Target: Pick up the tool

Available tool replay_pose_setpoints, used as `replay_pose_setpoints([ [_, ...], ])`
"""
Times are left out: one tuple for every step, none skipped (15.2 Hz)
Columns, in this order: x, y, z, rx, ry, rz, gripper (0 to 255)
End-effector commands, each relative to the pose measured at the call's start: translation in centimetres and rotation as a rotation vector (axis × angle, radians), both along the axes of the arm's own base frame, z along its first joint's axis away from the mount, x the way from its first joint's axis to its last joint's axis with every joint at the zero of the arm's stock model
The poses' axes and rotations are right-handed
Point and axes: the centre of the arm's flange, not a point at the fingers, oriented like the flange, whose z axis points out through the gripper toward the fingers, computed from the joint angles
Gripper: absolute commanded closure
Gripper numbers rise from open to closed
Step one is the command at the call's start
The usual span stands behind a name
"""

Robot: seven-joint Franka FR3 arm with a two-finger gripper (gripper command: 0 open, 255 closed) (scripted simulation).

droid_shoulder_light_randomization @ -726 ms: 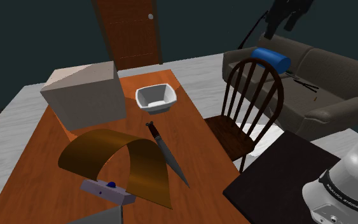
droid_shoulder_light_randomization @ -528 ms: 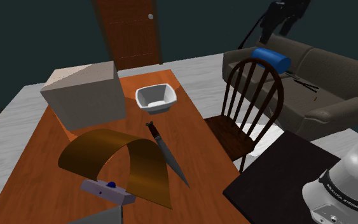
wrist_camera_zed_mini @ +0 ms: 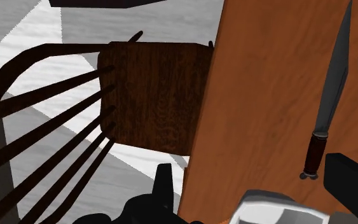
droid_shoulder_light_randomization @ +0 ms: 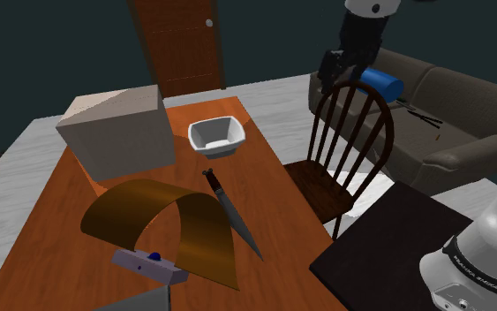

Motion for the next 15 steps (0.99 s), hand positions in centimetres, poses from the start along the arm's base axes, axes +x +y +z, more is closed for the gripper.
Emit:
replay_pose_setpoints([
  [1.1, 1.4, -2.1, 0.005, 0.009, -0.007, 0],
  [1.7, 2.0, -3.0, 0.007, 0.014, -0.009, 0],
  [2.2, 2.7, -4.0, 0.009, 0.019, -0.012, 0],
  [2.8, 3.4, -5.0, 0.011, 0.024, -0.015, 0],
  [3.4, 4.1, -6.0, 0.013, 0.03, -0.018, 0],
  [3.9, 4.8, -7.0, 0.015, 0.035, -0.021, 0],
  [4.5, 5.5, -8.0, 0.017, 0.04, -0.024, 0],
  [5.0, 6.2, -9.0, 0.019, 0.045, -0.027, 0],
  [5.6, 6.9, -10.0, 0.021, 0.05, -0.03, 0],
  [6.1, 7.6, -11.0, 0.023, 0.055, -0.033, 0],
  [6.7, 8.2, -12.0, 0.025, 0.06, -0.036, 0],
  [7.2, 8.9, -13.0, 0.027, 0.065, -0.039, 0],
  [7.8, 9.6, -14.0, 0.029, 0.07, -0.042, 0],
  [8.3, 10.3, -15.0, 0.031, 0.075, -0.045, 0],
  [8.8, 11.0, -16.0, 0.033, 0.08, -0.048, 0],
])
